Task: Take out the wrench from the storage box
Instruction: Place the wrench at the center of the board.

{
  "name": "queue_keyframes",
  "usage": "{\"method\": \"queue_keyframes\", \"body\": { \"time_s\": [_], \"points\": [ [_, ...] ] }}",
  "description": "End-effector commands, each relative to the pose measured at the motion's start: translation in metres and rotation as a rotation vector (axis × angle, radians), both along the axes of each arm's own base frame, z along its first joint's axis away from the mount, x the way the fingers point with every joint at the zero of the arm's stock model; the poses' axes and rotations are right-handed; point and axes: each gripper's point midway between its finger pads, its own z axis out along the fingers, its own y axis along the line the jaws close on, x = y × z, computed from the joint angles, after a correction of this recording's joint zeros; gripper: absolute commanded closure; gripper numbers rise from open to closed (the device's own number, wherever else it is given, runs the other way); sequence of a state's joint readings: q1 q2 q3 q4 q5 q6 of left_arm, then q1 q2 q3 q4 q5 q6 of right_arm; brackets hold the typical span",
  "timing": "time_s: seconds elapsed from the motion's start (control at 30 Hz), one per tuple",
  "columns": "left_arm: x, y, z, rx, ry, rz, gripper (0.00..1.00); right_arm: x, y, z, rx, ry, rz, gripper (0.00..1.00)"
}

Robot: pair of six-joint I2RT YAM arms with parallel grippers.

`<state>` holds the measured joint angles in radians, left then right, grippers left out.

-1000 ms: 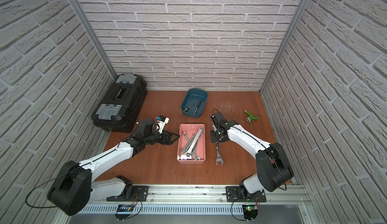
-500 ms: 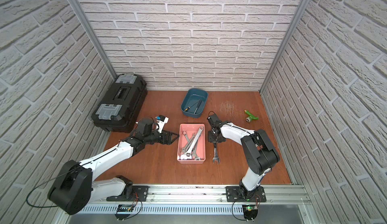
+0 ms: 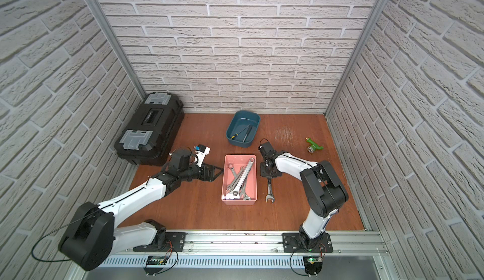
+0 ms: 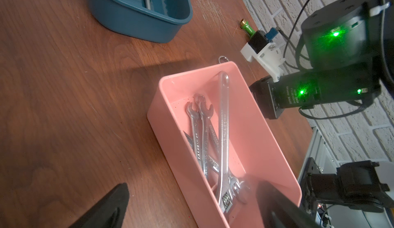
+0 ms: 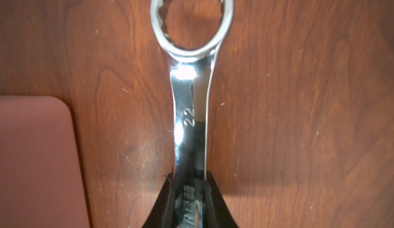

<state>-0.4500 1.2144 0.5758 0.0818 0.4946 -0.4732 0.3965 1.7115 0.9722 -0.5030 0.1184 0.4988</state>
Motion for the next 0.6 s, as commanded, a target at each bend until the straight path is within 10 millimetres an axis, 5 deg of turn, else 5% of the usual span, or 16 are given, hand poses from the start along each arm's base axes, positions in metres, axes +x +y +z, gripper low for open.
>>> {"method": "queue_keyframes", "body": {
  "time_s": [0.0,0.57],
  "points": [
    [0.002,0.002,0.007,-0.014,-0.030,0.007,0.02,-0.006,-0.015,-0.015,-0.071,0.024,-0.032,0.78],
    [-0.003,0.007,0.014,-0.010,-0.037,0.006,0.02,-0.007,-0.015,0.006,-0.048,-0.008,-0.059,0.68]
  ]
}}
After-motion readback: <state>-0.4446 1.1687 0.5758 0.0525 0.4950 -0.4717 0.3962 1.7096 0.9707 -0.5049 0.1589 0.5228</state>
